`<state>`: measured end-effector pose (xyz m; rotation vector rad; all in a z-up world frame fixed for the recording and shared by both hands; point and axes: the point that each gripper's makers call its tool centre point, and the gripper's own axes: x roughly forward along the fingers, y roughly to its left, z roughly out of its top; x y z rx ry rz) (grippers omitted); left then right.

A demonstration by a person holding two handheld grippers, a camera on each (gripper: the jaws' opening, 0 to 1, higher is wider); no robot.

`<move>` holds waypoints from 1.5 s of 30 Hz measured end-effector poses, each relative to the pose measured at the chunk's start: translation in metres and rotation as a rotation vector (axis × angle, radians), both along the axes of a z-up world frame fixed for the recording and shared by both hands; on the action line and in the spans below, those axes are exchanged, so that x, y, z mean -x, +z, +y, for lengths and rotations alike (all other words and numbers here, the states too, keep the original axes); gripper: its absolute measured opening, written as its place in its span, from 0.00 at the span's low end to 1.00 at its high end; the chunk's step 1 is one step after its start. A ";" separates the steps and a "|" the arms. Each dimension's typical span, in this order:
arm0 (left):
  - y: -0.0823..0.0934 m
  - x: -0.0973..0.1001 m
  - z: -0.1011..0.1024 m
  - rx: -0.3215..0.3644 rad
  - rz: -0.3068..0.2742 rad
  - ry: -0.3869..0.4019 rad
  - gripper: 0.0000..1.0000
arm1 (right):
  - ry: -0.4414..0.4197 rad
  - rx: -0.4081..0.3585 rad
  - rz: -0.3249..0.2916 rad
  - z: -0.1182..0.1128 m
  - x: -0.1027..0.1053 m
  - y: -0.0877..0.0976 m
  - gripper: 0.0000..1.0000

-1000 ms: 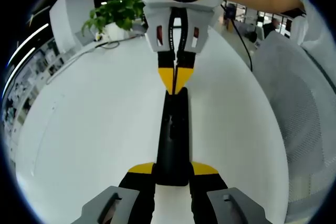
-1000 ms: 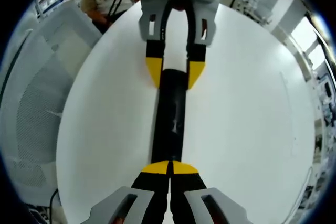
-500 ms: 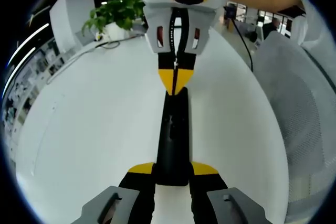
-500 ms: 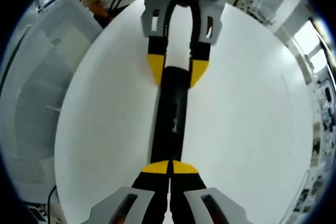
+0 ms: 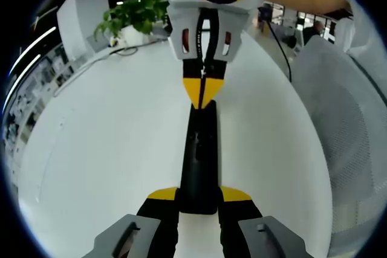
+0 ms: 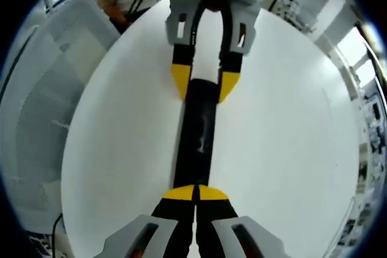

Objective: Press the specified remote control buttons in sequence, fully releasing each button before pressing the next.

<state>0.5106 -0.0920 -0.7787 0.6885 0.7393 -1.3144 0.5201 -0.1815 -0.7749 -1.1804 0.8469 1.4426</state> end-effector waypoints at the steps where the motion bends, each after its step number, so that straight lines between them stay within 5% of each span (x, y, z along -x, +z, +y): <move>1: 0.000 0.000 0.000 0.000 0.000 0.000 0.24 | -0.002 0.000 0.000 0.000 0.000 0.000 0.00; 45: 0.002 0.000 0.000 -0.013 -0.009 0.001 0.24 | -0.017 -0.075 -0.005 0.016 -0.001 0.024 0.00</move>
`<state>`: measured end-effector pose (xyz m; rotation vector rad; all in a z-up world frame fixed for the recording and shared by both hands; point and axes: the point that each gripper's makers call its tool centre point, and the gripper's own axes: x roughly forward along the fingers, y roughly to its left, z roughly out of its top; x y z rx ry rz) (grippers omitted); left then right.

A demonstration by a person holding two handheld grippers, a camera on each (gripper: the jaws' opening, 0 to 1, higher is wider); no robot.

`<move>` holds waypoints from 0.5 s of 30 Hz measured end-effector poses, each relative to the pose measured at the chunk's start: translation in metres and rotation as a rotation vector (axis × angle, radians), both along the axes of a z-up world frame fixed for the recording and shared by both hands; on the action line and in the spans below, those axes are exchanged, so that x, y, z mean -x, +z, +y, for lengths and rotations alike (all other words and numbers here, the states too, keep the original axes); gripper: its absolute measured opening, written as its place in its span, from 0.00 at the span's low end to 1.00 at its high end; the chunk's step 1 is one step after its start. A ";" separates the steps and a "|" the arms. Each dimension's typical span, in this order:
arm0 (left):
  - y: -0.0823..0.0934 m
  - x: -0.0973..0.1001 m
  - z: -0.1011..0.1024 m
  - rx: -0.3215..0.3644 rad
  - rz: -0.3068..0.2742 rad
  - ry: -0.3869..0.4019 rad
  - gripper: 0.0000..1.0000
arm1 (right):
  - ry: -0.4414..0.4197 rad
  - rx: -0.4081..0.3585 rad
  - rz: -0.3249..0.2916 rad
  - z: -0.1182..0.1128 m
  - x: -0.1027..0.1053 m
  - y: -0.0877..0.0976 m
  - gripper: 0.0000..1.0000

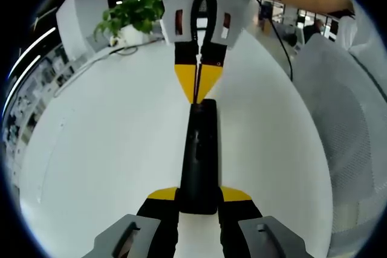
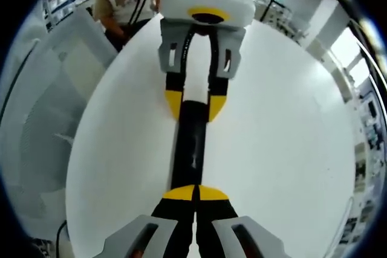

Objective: Press the specified remote control buttons in sequence, fully releasing each button before pressing the next.

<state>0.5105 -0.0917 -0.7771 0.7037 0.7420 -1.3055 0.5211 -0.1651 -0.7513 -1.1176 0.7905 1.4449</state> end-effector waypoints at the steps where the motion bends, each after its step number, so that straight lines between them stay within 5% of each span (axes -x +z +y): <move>1: 0.000 0.000 0.000 0.000 0.000 0.000 0.24 | 0.002 0.002 0.002 0.000 0.000 -0.001 0.00; 15: -0.001 -0.001 0.000 0.005 -0.004 0.003 0.24 | 0.016 0.012 0.020 0.005 0.004 -0.011 0.00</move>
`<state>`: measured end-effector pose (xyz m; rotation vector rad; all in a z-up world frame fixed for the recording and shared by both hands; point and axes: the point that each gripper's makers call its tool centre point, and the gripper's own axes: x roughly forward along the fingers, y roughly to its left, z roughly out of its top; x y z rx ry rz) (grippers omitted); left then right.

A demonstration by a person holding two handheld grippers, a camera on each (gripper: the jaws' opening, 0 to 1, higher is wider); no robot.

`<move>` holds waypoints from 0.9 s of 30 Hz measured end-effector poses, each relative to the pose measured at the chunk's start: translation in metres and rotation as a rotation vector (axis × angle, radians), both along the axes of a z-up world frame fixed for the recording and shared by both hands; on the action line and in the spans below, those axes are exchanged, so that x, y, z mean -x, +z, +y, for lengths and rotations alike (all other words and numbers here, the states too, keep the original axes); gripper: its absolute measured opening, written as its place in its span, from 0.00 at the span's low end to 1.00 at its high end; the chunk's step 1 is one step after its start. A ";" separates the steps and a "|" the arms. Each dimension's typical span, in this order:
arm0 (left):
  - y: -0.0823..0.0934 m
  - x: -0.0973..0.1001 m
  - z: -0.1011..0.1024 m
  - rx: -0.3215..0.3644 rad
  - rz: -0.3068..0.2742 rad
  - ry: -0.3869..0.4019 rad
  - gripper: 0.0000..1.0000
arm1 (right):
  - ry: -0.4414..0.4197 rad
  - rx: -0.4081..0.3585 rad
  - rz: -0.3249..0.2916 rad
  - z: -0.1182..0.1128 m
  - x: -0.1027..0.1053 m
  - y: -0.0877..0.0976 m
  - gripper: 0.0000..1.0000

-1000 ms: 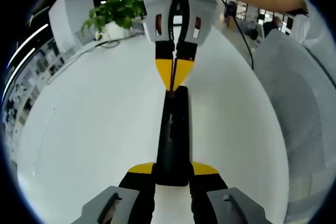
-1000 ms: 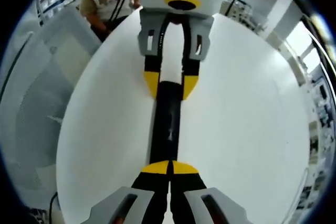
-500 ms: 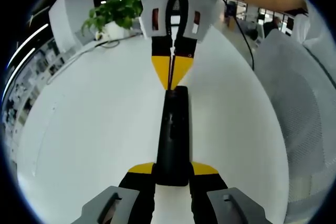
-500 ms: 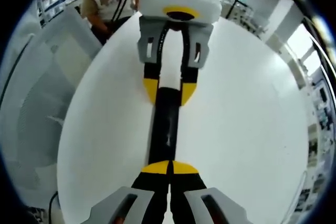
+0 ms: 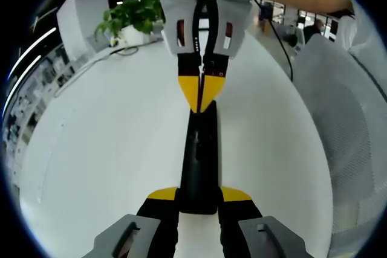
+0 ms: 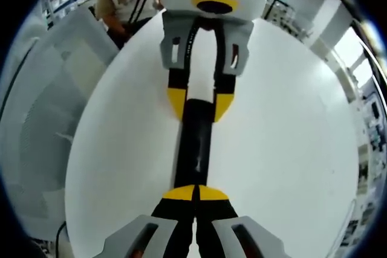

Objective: Press the specified remote control buttons in sequence, fully releasing each button before pressing the next.

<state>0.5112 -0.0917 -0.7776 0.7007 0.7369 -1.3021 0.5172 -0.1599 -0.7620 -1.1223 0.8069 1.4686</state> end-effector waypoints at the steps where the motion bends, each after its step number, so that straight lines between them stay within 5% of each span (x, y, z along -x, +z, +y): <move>1: 0.000 0.000 0.000 0.000 0.000 0.000 0.24 | 0.001 0.001 -0.001 0.000 0.000 0.000 0.00; 27: -0.001 0.000 0.000 0.007 0.006 0.002 0.24 | 0.003 0.001 0.019 0.004 0.000 -0.009 0.00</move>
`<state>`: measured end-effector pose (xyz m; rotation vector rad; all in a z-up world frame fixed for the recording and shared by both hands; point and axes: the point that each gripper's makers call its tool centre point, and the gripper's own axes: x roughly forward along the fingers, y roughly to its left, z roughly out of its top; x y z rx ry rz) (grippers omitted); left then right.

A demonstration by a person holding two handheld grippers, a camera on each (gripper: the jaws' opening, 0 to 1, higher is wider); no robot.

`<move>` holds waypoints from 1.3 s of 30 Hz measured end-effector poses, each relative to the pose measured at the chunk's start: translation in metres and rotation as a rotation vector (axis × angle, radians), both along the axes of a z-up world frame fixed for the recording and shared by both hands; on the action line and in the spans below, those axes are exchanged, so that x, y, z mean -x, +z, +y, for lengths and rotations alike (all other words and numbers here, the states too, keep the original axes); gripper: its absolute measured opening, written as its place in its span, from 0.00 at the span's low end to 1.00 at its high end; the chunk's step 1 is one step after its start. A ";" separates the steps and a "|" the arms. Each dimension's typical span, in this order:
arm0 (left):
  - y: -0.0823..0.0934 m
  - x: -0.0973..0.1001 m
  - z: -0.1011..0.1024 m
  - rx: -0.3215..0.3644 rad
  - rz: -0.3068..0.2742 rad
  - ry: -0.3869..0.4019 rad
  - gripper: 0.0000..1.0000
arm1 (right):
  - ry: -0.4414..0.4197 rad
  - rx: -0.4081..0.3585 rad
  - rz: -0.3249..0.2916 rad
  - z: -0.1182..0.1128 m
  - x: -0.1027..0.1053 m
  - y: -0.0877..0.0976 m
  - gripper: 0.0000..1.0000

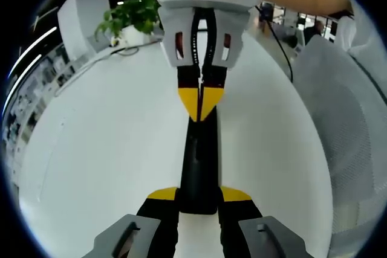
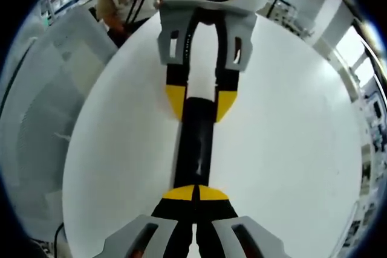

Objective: Press the specified remote control buttons in sequence, fully releasing each button before pressing the next.

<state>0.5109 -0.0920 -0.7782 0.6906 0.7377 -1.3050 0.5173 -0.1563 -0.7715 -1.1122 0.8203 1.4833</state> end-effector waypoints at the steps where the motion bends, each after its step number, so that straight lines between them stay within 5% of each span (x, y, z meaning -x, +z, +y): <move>1: 0.000 0.000 0.000 0.000 0.000 0.000 0.24 | 0.001 0.001 0.000 0.000 0.000 0.000 0.00; 39: 0.000 -0.001 0.000 0.020 0.005 0.009 0.24 | 0.023 0.109 -0.012 -0.001 -0.002 -0.006 0.00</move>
